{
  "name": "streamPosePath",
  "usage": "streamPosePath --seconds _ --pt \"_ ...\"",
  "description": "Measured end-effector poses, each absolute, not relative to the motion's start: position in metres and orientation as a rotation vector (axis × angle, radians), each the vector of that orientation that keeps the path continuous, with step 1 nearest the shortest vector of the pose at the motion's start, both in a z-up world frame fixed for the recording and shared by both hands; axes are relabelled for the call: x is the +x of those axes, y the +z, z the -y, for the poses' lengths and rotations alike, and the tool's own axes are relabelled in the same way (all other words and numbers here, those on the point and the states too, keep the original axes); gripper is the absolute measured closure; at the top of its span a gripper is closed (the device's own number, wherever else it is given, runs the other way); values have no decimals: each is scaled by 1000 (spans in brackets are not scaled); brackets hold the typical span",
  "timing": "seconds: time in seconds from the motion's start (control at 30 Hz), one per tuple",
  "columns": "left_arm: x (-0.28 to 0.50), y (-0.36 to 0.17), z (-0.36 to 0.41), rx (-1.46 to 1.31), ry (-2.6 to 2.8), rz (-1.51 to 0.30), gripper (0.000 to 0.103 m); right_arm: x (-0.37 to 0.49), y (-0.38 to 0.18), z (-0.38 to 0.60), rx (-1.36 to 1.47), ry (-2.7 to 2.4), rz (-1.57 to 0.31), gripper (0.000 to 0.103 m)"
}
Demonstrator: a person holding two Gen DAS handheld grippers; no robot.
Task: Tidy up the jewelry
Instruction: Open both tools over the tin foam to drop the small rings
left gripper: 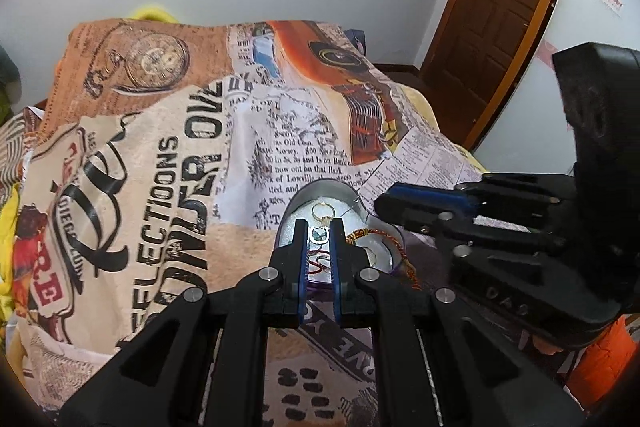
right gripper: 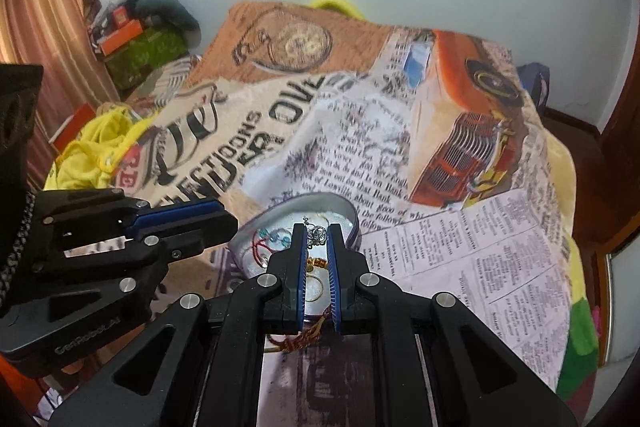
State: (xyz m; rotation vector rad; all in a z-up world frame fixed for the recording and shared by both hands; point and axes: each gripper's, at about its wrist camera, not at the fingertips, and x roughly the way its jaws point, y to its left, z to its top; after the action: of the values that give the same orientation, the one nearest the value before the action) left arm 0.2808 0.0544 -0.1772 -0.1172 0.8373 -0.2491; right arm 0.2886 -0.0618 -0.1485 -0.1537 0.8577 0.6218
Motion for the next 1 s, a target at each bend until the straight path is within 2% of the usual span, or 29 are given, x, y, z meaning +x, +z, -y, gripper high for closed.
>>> streamPosePath --seconds 0.47,0.6,0.7,0.9,1.0 --pt "290 -193 -55 -137 -260 -882 95 296 -170 55 -213 632 -954 94" --pt "287 -188 -59 -149 -245 -881 95 293 -164 58 -207 621 -952 90" --pt "282 -179 -62 -165 -233 -871 95 288 -154 62 -204 608 -930 86" --pt "258 -141 -61 -150 -215 -809 93 269 -115 75 -189 573 -849 85" --pt "241 -115 -57 -142 -218 -761 88 252 -86 84 -171 566 -785 85"
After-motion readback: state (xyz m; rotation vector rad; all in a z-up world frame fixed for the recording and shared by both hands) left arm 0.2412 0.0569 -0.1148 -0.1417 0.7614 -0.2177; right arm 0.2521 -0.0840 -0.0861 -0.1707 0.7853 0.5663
